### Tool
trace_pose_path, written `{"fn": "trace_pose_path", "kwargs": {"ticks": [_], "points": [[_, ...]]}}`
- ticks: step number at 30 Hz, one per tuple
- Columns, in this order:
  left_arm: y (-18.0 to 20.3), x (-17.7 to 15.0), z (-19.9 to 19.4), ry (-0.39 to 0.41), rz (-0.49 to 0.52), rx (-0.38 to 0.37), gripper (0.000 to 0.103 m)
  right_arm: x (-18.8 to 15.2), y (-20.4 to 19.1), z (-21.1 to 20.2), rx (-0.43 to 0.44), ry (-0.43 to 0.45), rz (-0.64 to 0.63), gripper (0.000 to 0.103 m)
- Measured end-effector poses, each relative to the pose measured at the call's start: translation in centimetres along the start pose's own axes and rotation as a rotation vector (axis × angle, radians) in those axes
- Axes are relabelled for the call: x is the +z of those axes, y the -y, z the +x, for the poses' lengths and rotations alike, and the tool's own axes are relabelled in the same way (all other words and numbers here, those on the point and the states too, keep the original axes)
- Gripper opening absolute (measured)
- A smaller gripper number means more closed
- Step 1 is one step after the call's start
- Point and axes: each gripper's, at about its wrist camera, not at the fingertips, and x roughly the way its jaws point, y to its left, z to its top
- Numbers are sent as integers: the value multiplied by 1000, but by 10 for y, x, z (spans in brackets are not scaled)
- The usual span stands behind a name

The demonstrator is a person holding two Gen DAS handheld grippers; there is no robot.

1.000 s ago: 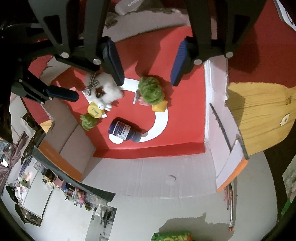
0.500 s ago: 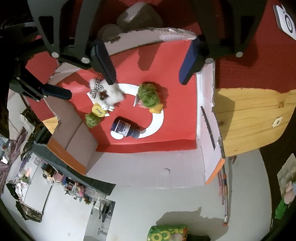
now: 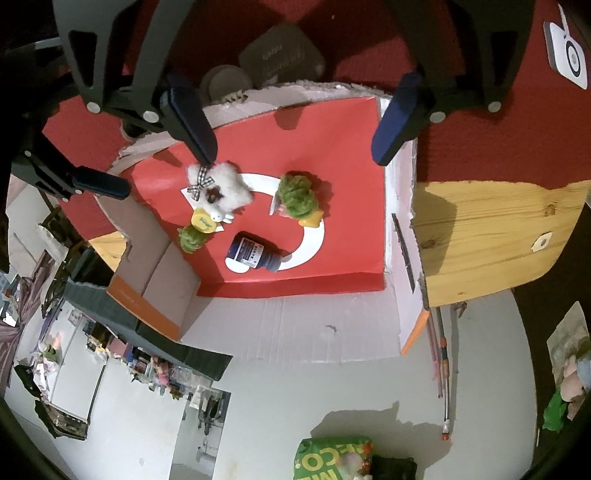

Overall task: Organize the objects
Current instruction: 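Open both tools and raise them out of the box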

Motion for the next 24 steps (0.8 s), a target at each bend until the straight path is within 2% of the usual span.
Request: {"fn": "trace_pose_path", "kwargs": {"ticks": [3, 12, 13, 15, 24], "points": [[1, -2, -4, 7, 6, 7, 89, -2, -1, -4, 0, 7, 1, 87], [4, -8, -17, 30, 15, 16, 93, -10, -7, -15, -4, 24, -4, 91], [5, -9, -18, 31, 16, 17, 94, -11, -8, -16, -4, 25, -5, 92], [5, -11, -21, 35, 17, 22, 103, -13, -9, -19, -3, 31, -5, 93], [8, -22, -34, 59, 28, 33, 103, -23, -16, -28, 2, 40, -11, 97]]}}
